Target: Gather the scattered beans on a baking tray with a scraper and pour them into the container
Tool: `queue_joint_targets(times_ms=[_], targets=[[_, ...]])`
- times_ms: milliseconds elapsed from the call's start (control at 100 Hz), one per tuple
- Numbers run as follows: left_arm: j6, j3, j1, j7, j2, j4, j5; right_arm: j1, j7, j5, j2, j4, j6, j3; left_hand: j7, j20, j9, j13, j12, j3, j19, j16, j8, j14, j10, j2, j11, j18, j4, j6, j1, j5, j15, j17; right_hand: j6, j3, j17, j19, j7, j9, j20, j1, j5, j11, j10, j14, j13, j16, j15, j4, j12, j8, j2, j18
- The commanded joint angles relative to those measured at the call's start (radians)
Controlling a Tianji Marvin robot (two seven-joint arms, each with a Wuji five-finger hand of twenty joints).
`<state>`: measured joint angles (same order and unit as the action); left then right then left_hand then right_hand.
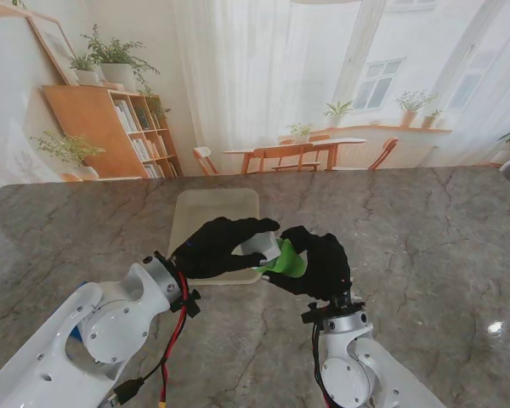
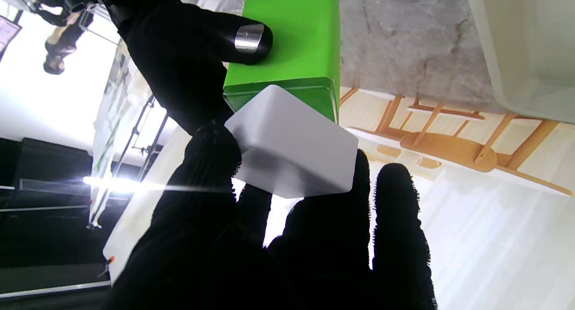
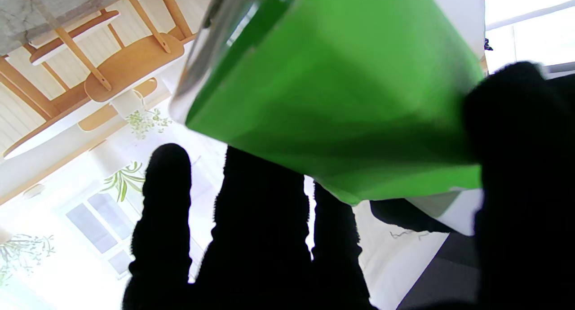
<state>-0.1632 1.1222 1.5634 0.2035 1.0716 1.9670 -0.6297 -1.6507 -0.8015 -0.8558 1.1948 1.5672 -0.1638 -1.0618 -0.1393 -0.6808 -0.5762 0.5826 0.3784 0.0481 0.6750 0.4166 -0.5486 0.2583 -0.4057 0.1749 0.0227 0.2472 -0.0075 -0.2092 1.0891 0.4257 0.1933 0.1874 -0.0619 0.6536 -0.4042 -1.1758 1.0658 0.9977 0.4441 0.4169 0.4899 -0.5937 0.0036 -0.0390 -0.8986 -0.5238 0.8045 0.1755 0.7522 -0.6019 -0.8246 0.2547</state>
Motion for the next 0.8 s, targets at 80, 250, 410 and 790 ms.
queue_joint_targets(times_ms=[80, 250, 410, 790], targets=[[-0.077, 0.024, -0.004, 0.053, -0.025, 0.002, -0.039, 0.0, 0.002, 0.015, 0.007, 0.015, -0.027, -0.008, 0.022, 0.065, -0.009, -0.089, -0.05, 0.167, -0.107, -0.081, 0.024, -0.141, 0.332, 0.006, 0.065, -0.01, -0.02, 0.052, 0.202, -0.041, -0.067, -0.064, -0.323, 0.345, -0.008, 0.016, 0.153, 0.062, -0.008, 0.174, 0.052, -0.089, -0.138, -0.095, 0.002, 0.005, -0.009, -0.087, 0.034, -0.043, 0.203, -0.036], [-0.161, 0.057, -0.018, 0.101, -0.039, 0.015, -0.073, -0.002, 0.001, 0.024, 0.009, 0.013, -0.057, -0.015, 0.011, 0.105, 0.025, -0.118, -0.077, 0.207, -0.154, -0.137, 0.021, -0.18, 0.352, 0.03, 0.056, -0.039, -0.026, 0.08, 0.202, -0.031, -0.093, -0.06, -0.349, 0.364, -0.018, 0.027, 0.15, 0.073, -0.007, 0.165, 0.061, -0.076, -0.149, -0.106, -0.011, 0.003, -0.024, -0.079, 0.038, -0.045, 0.191, -0.041], [-0.189, 0.065, -0.02, 0.102, -0.042, 0.021, -0.11, -0.001, 0.002, 0.025, 0.009, 0.012, -0.065, -0.013, 0.054, 0.194, 0.148, -0.209, -0.118, 0.025, -0.224, -0.194, 0.036, -0.158, 0.304, 0.007, 0.028, -0.043, -0.031, 0.077, 0.155, -0.116, -0.111, -0.113, -0.352, 0.372, -0.021, 0.029, 0.149, 0.078, -0.005, 0.165, 0.062, -0.068, -0.15, -0.106, -0.016, 0.002, -0.031, -0.073, 0.041, -0.043, 0.186, -0.039], [-0.122, 0.084, 0.036, -0.035, -0.019, 0.057, -0.21, 0.002, 0.005, 0.021, 0.007, 0.011, -0.054, -0.01, 0.153, 0.243, 0.393, -0.428, -0.148, -0.082, -0.37, -0.202, 0.222, -0.043, 0.182, -0.136, -0.002, 0.045, -0.029, -0.004, -0.364, -0.294, -0.123, -0.239, -0.341, 0.372, -0.019, 0.038, 0.156, 0.076, -0.002, 0.172, 0.058, -0.062, -0.141, -0.099, -0.01, -0.007, -0.03, -0.071, 0.052, -0.038, 0.189, -0.035]])
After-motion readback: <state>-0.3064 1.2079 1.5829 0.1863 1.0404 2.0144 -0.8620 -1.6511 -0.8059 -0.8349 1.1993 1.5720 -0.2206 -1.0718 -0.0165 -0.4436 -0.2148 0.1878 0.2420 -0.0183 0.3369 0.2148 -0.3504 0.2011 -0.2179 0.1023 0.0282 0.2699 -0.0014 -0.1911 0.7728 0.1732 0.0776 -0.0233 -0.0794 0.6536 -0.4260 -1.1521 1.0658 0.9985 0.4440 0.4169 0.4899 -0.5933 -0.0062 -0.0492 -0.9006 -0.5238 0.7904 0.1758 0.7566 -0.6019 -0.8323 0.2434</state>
